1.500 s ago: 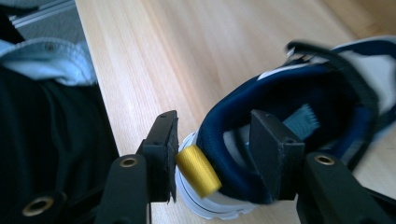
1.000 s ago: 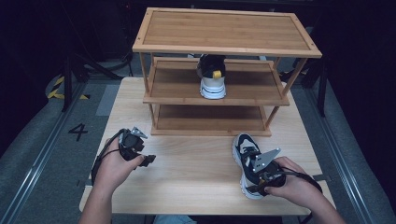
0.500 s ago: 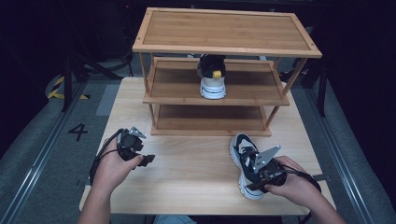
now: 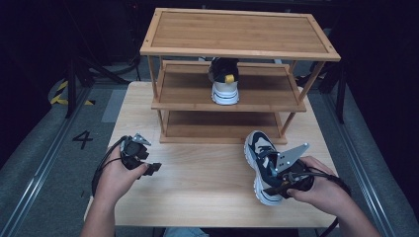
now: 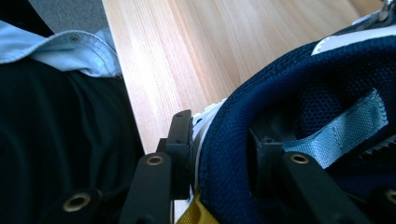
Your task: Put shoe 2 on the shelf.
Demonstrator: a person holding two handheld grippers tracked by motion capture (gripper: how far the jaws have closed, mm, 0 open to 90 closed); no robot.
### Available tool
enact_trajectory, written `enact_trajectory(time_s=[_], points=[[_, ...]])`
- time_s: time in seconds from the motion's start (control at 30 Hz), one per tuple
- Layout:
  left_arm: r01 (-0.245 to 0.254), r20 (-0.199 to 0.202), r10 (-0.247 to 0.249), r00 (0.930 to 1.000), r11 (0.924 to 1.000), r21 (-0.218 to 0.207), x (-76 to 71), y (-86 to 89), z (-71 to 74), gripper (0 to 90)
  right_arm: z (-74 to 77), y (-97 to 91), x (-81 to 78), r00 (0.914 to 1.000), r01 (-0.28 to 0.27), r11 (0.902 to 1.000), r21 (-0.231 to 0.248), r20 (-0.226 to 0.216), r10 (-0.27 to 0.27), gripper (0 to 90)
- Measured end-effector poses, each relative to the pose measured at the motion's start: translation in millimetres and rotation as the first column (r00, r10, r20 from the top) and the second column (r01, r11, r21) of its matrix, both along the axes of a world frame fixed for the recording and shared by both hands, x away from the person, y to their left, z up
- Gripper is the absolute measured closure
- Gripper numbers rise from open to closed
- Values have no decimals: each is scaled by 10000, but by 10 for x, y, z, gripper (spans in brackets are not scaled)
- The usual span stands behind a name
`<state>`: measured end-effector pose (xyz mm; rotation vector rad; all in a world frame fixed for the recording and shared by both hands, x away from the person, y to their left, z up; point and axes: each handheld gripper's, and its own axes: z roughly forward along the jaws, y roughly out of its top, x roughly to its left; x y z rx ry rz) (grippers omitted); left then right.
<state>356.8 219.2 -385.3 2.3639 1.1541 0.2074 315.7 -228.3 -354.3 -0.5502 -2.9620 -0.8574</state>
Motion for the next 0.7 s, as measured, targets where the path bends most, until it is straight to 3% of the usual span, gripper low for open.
enact_trajectory(time_s=[0.37, 0.6, 0.7], points=[[-215, -273, 217, 9994, 9997, 74, -23, 90, -22, 377, 529, -6, 35, 9999, 25, 10000, 7, 115, -25, 676], [-286, -826, 318, 9961, 9988, 393, -45, 139, -62, 367, 755, 13, 92, 9997, -53, 9999, -85, 249, 55, 676], [-358, -863, 393, 9955, 9985, 410, -58, 152, -72, 366, 850, 14, 122, 9996, -126, 9999, -42, 234, 127, 675]])
